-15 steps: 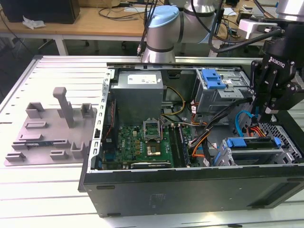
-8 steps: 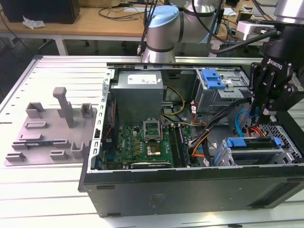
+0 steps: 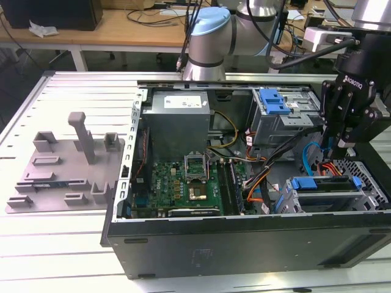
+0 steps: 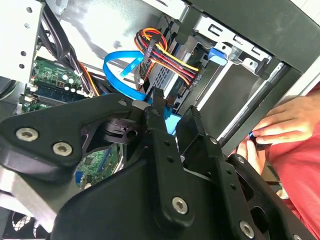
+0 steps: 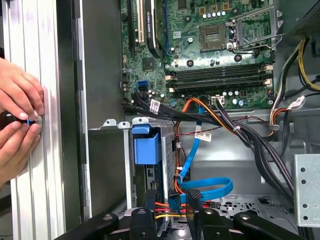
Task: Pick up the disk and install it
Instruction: 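Insert the second disk wire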
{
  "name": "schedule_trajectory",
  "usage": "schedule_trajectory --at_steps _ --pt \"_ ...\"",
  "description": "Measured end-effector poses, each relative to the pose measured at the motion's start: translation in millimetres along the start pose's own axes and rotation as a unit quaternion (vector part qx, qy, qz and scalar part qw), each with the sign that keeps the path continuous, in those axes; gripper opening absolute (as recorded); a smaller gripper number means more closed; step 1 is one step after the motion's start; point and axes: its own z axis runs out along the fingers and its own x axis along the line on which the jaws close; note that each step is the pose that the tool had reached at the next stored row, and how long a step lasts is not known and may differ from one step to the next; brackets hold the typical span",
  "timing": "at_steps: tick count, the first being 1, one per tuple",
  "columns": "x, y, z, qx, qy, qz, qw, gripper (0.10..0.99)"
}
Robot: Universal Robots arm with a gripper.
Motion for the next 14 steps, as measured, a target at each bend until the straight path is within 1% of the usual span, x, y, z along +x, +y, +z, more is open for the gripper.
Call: schedule_trajectory --at_steps 2,4,12,14 --pt "0.2 0.0 0.2 0.0000 -0.0001 0.000 1.0000 0.365" --pt "0.5 0.0 0.5 0.0000 -0.0001 0.000 1.0000 0.227" --pt "0.6 -0.1 2.3 -0.0003 0.0001 0.001 1.0000 0.227" --pt "0.5 -0.1 2.7 -0.0004 0.0000 0.001 1.0000 0.212"
